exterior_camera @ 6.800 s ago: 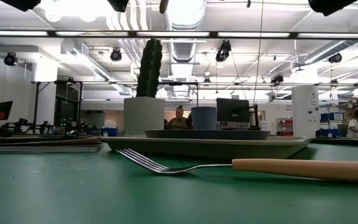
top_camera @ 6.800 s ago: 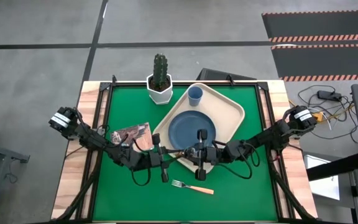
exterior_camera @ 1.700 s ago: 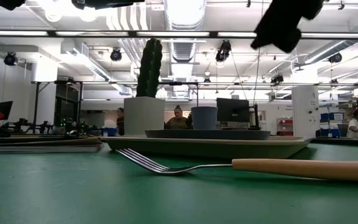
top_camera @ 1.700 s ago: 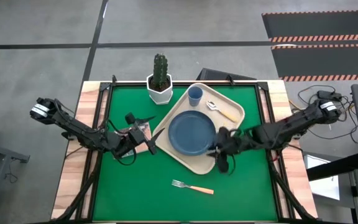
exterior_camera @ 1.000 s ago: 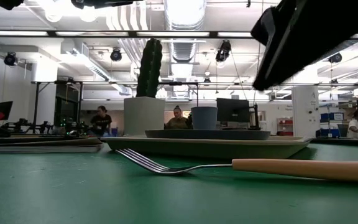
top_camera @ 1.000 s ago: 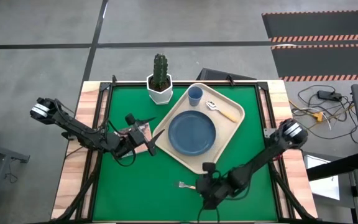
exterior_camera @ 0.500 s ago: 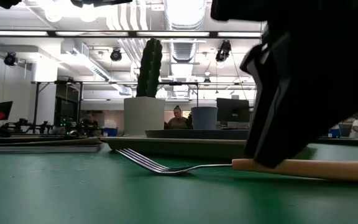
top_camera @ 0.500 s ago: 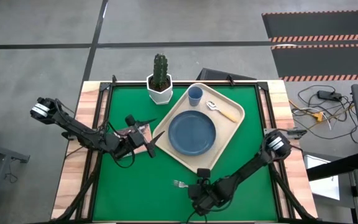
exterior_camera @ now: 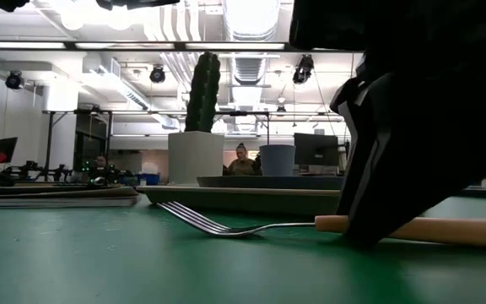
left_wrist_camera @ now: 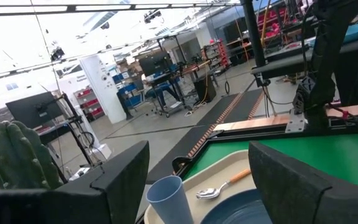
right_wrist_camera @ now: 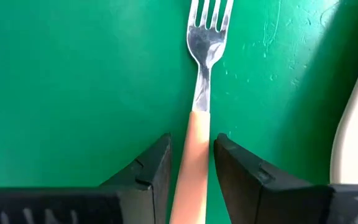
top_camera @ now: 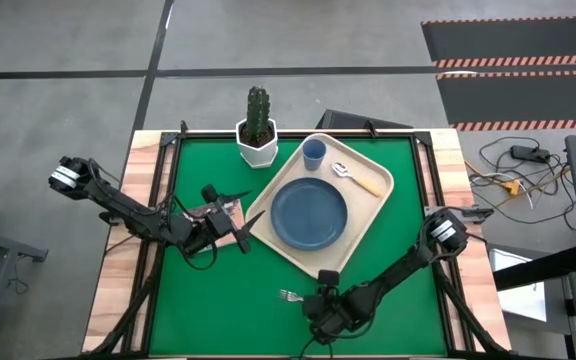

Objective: Pick and place plate/cup/fork/spoon on tray
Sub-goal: Put the orange fork beside the dark blue plate on the white tray

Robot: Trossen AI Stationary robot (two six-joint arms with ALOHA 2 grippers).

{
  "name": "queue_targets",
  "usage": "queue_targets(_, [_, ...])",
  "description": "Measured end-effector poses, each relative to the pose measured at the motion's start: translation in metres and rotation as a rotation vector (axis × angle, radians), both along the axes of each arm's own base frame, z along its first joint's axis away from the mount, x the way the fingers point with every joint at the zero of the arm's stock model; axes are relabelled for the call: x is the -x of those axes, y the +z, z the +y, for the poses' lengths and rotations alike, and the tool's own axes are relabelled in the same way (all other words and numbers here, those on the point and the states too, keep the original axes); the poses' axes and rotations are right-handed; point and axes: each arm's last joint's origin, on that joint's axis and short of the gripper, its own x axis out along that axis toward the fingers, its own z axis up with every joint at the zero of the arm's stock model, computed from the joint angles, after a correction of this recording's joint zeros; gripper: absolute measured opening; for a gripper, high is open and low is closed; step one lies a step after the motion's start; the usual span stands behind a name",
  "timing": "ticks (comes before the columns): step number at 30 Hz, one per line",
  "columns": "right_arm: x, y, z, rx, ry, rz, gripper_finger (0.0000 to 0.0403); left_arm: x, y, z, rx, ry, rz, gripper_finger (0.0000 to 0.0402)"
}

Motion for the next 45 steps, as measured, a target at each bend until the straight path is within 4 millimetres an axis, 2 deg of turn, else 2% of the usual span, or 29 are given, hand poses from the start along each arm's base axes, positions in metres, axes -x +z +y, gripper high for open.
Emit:
queue_targets(8, [-0.003,-0.004,-0.005,-0.035,-0.006,-0.005,0.0107,0.000,-0.001,0.000,-0.001,0.000,0.002,0.0254])
queue_targets(16, [-0.005,-0.004,-0.007,-0.075,0.004,0.012,0.0034,0.000,0.000,0.000,-0.001,0.000,0.001,0.0254])
queue_targets(22, [-0.005,0.000,-0.008,-0.078,0.005,0.006,0.0031,0.000,0.000,0.000,0.000,0.000,0.000,0.0254])
queue_targets(26, [0.001,0.014,-0.014,-0.069,-0.004,0.031,0.0031,0.000,0.000,0.000,-0.001,0.000,0.001,0.0254])
queue_targets(29, [0.009,0.040,-0.021,-0.048,-0.038,0.007,0.0031,0.000,0.000,0.000,-0.001,0.000,0.001,0.0254])
queue_targets(33, [0.024,0.079,-0.039,-0.004,-0.107,-0.014,0.0031,0.000,0.000,0.000,-0.001,0.000,0.002,0.0254])
queue_targets(38, [0.040,0.120,-0.077,0.025,-0.186,-0.048,0.0032,0.000,0.001,0.000,0.000,0.000,-0.002,0.0254])
queue_targets(40, [0.047,0.130,-0.097,0.025,-0.213,-0.068,0.0032,0.000,0.001,0.000,0.000,0.000,-0.001,0.0254])
queue_targets(45, [0.068,0.134,-0.152,0.053,-0.303,-0.068,0.0032,0.000,0.000,0.000,0.000,0.000,0.000,0.0254])
